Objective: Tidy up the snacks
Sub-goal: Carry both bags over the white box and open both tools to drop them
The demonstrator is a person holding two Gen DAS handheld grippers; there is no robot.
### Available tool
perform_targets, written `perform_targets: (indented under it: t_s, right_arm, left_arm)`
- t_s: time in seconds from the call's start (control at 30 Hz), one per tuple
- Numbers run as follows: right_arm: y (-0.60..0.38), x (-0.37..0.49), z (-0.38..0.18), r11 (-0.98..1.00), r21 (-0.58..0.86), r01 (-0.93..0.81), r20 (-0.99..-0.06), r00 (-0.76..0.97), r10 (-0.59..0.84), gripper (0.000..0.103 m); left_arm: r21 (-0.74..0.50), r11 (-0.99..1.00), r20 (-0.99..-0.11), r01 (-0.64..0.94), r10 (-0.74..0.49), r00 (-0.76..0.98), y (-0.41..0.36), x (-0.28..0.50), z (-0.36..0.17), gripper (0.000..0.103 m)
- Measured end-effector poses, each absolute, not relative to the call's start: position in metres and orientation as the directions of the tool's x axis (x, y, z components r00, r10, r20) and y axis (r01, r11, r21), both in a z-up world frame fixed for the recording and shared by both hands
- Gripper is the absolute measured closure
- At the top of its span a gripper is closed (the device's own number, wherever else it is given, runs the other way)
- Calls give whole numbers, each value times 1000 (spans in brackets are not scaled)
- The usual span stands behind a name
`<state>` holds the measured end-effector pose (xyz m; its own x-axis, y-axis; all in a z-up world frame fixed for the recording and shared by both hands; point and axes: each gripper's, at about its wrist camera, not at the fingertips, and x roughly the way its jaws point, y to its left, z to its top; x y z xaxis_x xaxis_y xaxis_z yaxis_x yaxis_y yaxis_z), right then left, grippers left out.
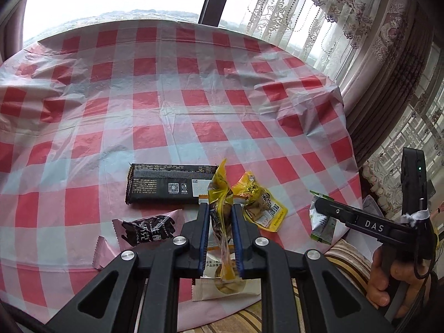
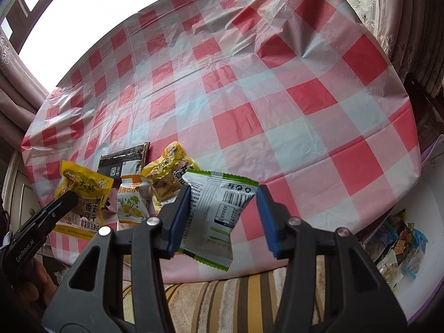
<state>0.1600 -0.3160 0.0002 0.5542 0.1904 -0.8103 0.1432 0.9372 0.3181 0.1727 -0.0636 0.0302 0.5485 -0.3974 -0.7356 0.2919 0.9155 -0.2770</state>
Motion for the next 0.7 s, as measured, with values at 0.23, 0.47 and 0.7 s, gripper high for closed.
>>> perform_targets:
  t_s: [0.23,0.47,0.7]
  right_arm:
    - [-362,143,3,909,363,205,-793,580,186,51]
    - [-430,116,0,862,394,319,-786,603,136,51]
    - [-506,84,-12,798,393,458,-797,603,47,51]
  left_arm:
    - [-266,878,-735,397,-451,506,-123,169,39,87]
    - [-250,799,-742,547,-521,422,-205,158,44,87]
    - [-234,669,-767,705,-573,289,-302,140,35,87]
